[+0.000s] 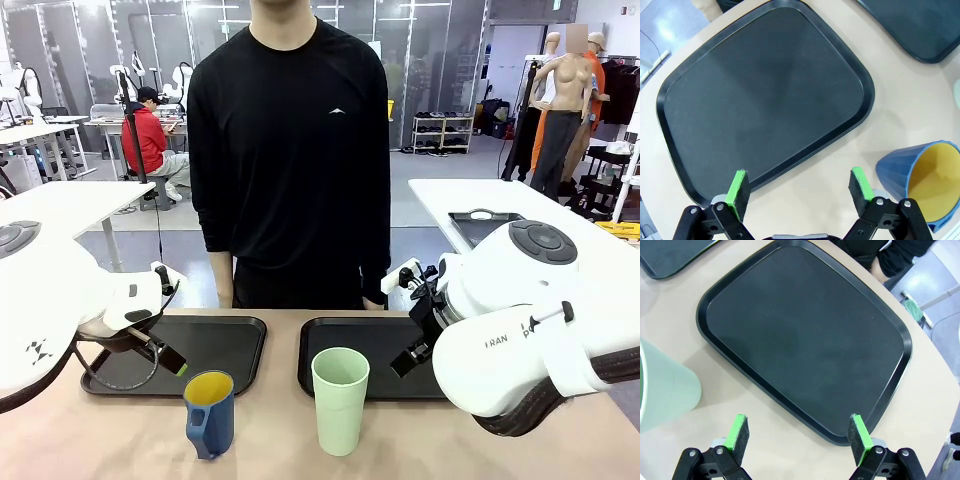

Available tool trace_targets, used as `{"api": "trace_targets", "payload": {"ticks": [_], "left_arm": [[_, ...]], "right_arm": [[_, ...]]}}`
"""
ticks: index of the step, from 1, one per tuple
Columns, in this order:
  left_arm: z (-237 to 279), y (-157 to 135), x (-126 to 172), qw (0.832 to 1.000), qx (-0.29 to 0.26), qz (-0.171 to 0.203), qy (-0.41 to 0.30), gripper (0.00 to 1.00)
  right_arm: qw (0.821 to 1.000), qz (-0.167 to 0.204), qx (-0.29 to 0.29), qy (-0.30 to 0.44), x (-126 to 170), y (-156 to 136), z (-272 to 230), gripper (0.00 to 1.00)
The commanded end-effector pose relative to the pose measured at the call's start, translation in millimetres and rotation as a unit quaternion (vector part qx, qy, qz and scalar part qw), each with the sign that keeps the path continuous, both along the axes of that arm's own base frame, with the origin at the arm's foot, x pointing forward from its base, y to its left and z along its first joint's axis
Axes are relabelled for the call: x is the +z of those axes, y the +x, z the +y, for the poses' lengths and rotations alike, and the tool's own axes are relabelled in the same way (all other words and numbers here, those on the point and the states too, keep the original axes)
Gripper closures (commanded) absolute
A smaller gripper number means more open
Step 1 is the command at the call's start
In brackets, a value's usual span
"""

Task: Sort and store the cups by type.
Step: Pick up the Reusable plastic cup.

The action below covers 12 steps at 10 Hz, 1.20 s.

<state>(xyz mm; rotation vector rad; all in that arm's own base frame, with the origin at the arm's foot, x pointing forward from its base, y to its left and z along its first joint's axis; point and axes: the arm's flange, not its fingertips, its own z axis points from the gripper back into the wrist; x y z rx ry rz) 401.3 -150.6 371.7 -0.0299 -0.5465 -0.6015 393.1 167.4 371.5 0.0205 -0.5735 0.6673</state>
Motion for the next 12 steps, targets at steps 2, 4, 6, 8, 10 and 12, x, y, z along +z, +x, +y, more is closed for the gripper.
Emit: {"api": "trace_targets", "payload": {"ticks": [2,4,6,8,10,12], "left_arm": [[0.2,0.1,0.0,1.0,0.0,0.0,0.0,0.0],[0.2,0.1,0.0,1.0,0.0,0.0,0.0,0.0],[0.2,0.1,0.0,1.0,0.0,0.0,0.0,0.0],[0.2,0.1,0.0,1.0,0.0,0.0,0.0,0.0],[-7.1,-1.2,7.0,0.999,0.025,-0.006,0.027,0.0],[-24.1,-6.8,42.6,0.994,0.086,-0.023,0.068,0.0]], "right_arm": [[1.0,0.0,-0.001,0.001,0.0,0.0,-0.1,0.0],[1.0,0.0,-0.001,0.001,0.0,0.0,-0.1,0.0],[1.0,0.0,-0.001,0.001,0.0,0.0,-0.1,0.0],[1.0,0.0,-0.001,0.001,0.0,0.0,-0.1,0.0],[1.0,-0.015,-0.017,-0.012,6.1,-1.5,7.7,0.0],[0.997,-0.053,-0.047,-0.024,53.8,-13.0,19.1,0.0]]}}
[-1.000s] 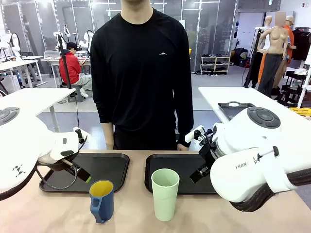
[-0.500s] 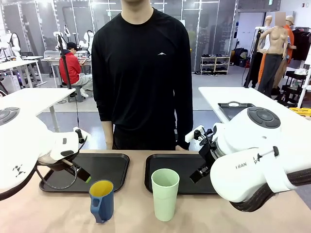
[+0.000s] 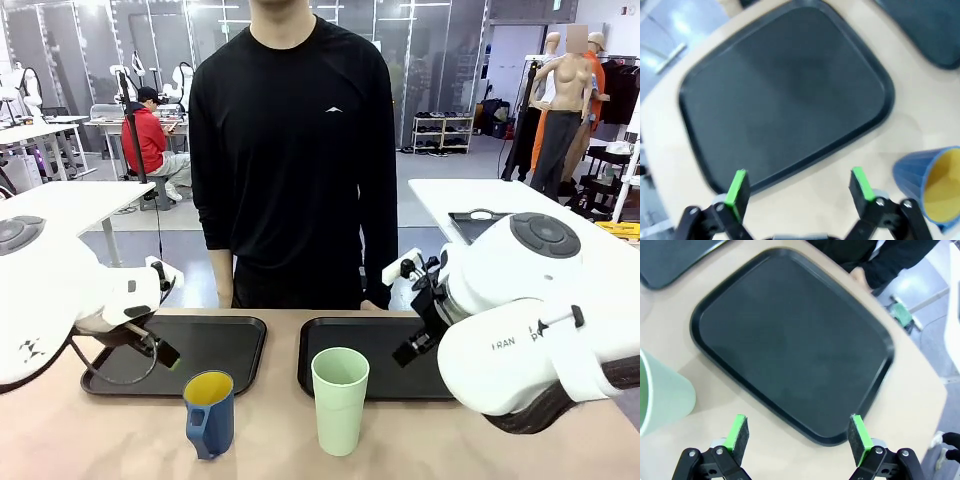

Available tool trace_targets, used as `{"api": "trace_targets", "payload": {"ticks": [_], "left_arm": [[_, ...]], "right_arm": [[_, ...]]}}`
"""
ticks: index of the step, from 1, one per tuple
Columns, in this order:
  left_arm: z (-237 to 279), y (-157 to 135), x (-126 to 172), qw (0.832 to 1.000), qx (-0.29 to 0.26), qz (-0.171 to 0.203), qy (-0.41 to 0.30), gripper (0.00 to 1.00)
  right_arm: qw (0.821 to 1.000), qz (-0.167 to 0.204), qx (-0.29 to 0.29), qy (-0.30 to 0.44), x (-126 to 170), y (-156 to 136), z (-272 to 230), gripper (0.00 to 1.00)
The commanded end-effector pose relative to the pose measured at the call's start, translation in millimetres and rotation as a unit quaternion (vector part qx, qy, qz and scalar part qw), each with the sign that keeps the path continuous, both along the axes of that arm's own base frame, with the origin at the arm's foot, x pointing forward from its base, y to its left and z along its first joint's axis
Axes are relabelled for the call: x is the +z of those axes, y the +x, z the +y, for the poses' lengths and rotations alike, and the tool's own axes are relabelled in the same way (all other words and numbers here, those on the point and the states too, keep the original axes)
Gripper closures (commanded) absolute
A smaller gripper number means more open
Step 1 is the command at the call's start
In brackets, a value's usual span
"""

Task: Sort and store the cups by type.
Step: Pick up the Reusable plastic cup.

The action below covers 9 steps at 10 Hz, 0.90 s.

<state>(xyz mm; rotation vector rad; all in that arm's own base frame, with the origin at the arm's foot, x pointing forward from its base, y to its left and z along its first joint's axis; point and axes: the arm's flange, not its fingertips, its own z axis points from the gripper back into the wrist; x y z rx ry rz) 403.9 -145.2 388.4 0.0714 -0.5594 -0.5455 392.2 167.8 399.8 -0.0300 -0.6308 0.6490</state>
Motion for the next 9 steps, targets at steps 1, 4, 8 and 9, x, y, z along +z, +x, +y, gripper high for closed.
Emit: {"api": "trace_targets", "payload": {"ticks": [1,4,8,9], "left_arm": [[-38.7,-17.0,51.9,0.996,0.079,-0.014,0.029,0.0],[-58.2,-44.0,93.7,0.991,0.129,-0.022,-0.029,0.0],[-66.6,-59.1,108.2,0.991,0.093,-0.005,-0.097,0.0],[-68.3,-60.1,108.1,0.99,0.096,-0.002,-0.106,0.0]], "right_arm": [[0.997,-0.032,-0.06,-0.026,55.3,-22.6,24.4,0.0],[0.994,-0.043,-0.101,-0.022,112.2,-49.5,38.7,0.0],[0.991,-0.039,-0.125,-0.008,124.2,-59.7,42.4,0.0],[0.991,-0.04,-0.126,-0.006,123.7,-60.0,42.1,0.0]]}}
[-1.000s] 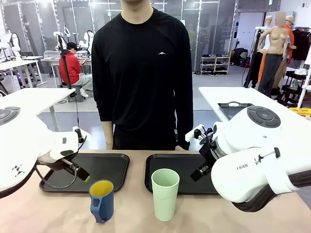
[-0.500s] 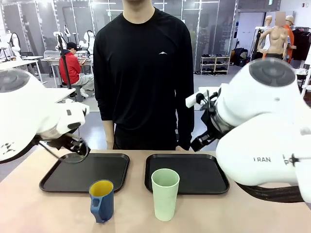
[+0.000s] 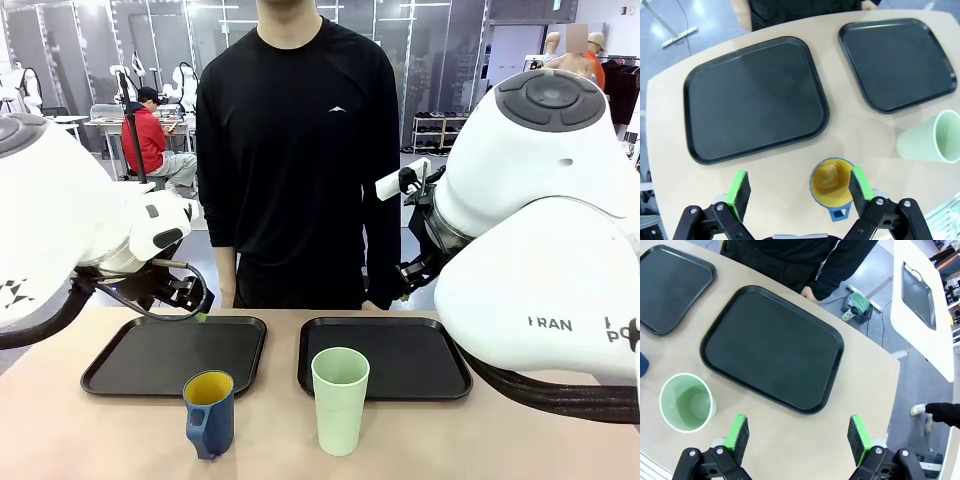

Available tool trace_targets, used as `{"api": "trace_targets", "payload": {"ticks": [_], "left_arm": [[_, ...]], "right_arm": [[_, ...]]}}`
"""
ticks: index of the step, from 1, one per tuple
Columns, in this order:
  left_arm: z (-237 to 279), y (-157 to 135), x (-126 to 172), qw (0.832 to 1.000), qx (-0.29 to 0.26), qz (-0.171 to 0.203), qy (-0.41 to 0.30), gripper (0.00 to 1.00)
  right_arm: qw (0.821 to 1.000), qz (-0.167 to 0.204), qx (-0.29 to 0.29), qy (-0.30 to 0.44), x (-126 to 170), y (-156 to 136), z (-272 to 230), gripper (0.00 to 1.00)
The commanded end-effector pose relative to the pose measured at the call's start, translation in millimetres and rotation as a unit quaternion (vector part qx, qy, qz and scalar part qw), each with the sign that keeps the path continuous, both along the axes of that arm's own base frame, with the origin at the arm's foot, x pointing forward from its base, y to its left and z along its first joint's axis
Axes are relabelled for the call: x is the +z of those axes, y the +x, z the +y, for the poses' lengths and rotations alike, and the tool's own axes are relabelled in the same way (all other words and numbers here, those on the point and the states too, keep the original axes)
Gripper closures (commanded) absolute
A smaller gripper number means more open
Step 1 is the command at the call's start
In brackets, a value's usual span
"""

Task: Sort and store the cups by type.
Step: Pick up the Reusable plastic cup.

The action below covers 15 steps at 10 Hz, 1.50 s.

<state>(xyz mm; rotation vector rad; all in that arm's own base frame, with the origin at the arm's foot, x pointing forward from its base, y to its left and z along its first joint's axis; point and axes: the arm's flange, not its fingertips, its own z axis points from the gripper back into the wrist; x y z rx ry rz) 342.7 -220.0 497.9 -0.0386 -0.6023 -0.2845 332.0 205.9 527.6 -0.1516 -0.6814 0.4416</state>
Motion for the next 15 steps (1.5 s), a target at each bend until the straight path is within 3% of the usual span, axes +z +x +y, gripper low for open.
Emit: {"api": "trace_targets", "payload": {"ticks": [1,4,8,11,15], "left_arm": [[5.2,1.4,-1.0,1.0,-0.016,0.004,-0.021,0.0],[18.0,8.7,2.0,0.999,-0.004,0.009,-0.03,0.0],[117.9,53.1,-12.2,0.997,0.074,0.014,-0.027,0.0],[172.9,87.0,-38.4,0.994,0.095,0.027,-0.045,0.0],[186.5,97.5,-49.0,0.993,0.104,0.037,-0.048,0.0]], "right_arm": [[1.0,0.0,-0.013,0.007,-5.5,2.0,3.3,0.0],[1.0,-0.012,-0.013,-0.005,-9.6,14.3,-8.7,0.0],[0.997,0.023,-0.068,0.021,-35.3,72.5,-69.2,0.0],[0.994,0.054,-0.094,0.008,-63.2,110.0,-101.8,0.0],[0.993,0.067,-0.099,0.016,-79.2,123.7,-112.9,0.0]]}}
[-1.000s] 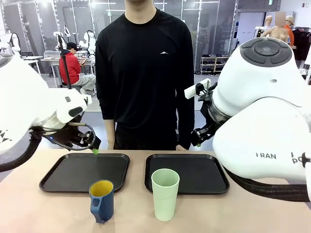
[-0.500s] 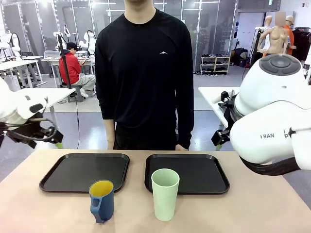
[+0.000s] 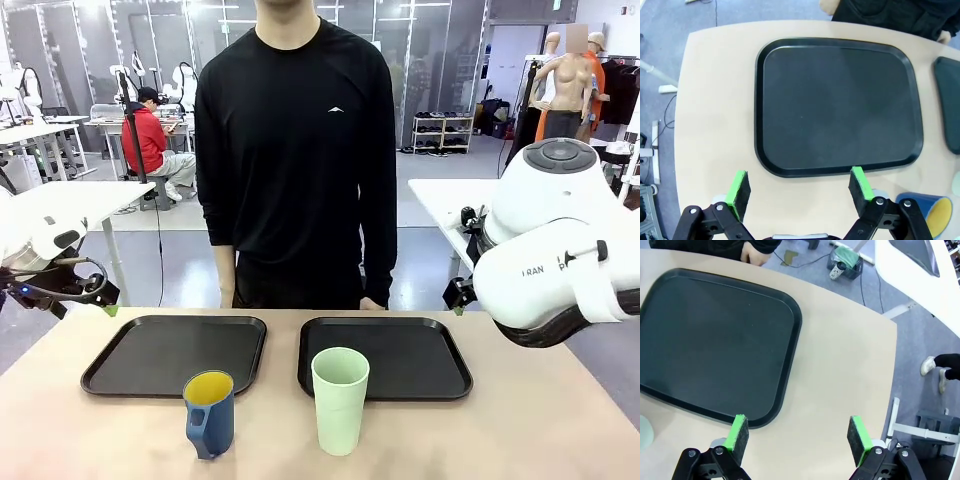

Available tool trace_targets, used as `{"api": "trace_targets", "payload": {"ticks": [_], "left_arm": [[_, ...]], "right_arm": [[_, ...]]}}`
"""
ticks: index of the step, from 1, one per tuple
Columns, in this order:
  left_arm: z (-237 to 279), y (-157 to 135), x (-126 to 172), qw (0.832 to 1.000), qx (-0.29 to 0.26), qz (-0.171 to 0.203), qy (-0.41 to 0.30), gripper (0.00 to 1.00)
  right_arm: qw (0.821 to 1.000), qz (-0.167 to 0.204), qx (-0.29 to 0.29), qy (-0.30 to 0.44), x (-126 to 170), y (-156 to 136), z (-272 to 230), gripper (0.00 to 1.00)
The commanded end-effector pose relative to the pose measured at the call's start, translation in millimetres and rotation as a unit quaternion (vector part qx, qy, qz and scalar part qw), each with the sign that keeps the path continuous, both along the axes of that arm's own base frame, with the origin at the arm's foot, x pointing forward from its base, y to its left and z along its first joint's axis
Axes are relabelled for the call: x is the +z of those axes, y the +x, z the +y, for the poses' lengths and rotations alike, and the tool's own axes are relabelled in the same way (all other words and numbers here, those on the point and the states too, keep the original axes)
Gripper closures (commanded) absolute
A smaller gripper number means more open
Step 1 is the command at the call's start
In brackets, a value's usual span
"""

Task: Sort and store the cups by type.
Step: Pick up the Reusable plastic cup.

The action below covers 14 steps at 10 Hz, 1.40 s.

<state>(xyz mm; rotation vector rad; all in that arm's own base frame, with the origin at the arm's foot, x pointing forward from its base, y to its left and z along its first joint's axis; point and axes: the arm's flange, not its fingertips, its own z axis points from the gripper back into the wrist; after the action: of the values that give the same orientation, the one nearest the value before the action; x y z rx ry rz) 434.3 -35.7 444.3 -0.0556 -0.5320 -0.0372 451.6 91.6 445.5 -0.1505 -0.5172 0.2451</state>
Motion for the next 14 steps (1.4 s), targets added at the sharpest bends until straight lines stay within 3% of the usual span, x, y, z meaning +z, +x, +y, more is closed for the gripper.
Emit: {"api": "trace_targets", "payload": {"ticks": [1,14], "left_arm": [[2.7,7.1,3.9,1.0,-0.007,-0.003,-0.012,0.0],[-0.5,3.0,3.0,1.0,0.001,-0.002,-0.002,0.0]], "right_arm": [[1.0,-0.006,0.001,-0.003,3.7,4.9,1.0,0.0],[1.0,-0.002,0.0,0.001,2.5,1.5,0.4,0.0]]}}
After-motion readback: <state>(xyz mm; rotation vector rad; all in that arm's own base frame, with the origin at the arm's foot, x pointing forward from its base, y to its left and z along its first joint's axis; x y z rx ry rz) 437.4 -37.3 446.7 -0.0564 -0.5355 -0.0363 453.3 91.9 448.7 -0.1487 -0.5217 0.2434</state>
